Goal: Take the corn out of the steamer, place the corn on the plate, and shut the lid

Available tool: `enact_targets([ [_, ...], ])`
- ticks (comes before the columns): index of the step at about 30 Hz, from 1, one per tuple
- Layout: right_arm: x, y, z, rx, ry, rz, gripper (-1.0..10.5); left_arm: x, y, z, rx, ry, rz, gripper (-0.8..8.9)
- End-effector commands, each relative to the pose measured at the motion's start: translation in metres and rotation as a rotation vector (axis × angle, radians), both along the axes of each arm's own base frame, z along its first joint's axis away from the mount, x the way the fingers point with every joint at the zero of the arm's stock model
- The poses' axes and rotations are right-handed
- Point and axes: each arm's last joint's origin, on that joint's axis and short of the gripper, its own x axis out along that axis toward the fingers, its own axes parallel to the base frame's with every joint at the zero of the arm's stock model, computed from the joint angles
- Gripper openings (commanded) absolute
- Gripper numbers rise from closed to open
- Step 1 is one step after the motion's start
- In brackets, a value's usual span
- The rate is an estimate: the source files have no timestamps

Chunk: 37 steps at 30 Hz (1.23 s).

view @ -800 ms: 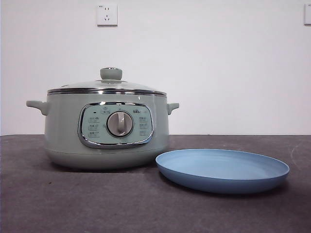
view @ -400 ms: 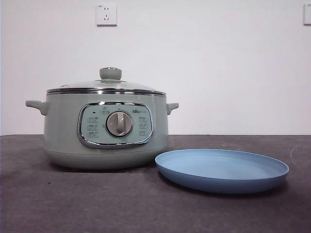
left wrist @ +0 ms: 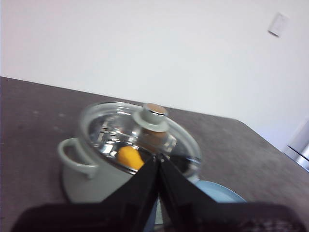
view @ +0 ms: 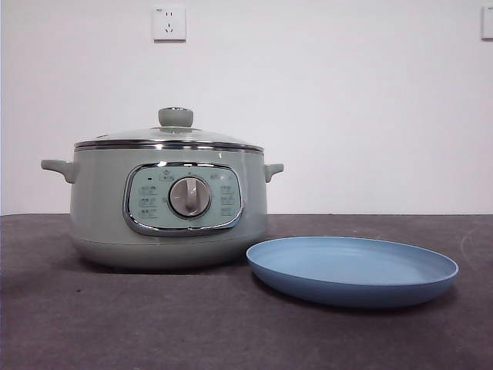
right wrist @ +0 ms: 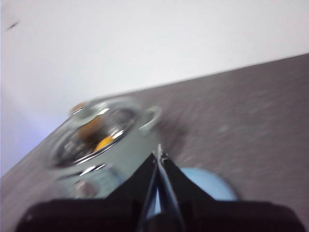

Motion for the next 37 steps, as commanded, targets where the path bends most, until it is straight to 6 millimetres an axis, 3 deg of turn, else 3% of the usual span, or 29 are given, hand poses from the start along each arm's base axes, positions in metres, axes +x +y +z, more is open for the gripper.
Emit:
enact_targets([
  [1, 0.010, 0.004, 0.017, -0.048, 0.036, 0.153, -0.1, -0.001, -0.001, 0.014, 0.037, -0.004, -0.050, -0.07],
  [7, 0.031, 0.012, 0.049, -0.101, 0.109, 0.372, -0.1, 0.005, -0.004, 0.043, 0.048, 0.033, -0.162, -0.06],
  [15, 0.052, 0.020, 0.083, -0.204, 0.148, 0.468, -0.1, 0.018, -0.004, 0.072, 0.109, 0.139, -0.228, -0.07],
  [26, 0.059, 0.023, 0.090, -0.222, 0.166, 0.490, 0.1, 0.029, -0.003, 0.084, 0.168, 0.216, -0.254, 0.11],
  [28, 0.059, 0.023, 0.090, -0.222, 0.166, 0.490, 1.0, 0.029, -0.003, 0.083, 0.166, 0.217, -0.259, 1.25],
  [32, 0.059, 0.023, 0.090, -0.221, 0.167, 0.490, 4.2, 0.029, -0.004, 0.084, 0.165, 0.214, -0.268, 5.46],
  [34, 0.059, 0.023, 0.090, -0.221, 0.167, 0.490, 5.3, 0.029, -0.004, 0.084, 0.166, 0.211, -0.269, 5.47],
  [37, 0.059, 0.023, 0.090, -0.221, 0.166, 0.490, 5.4, 0.029, -0.004, 0.084, 0.168, 0.210, -0.269, 5.43],
])
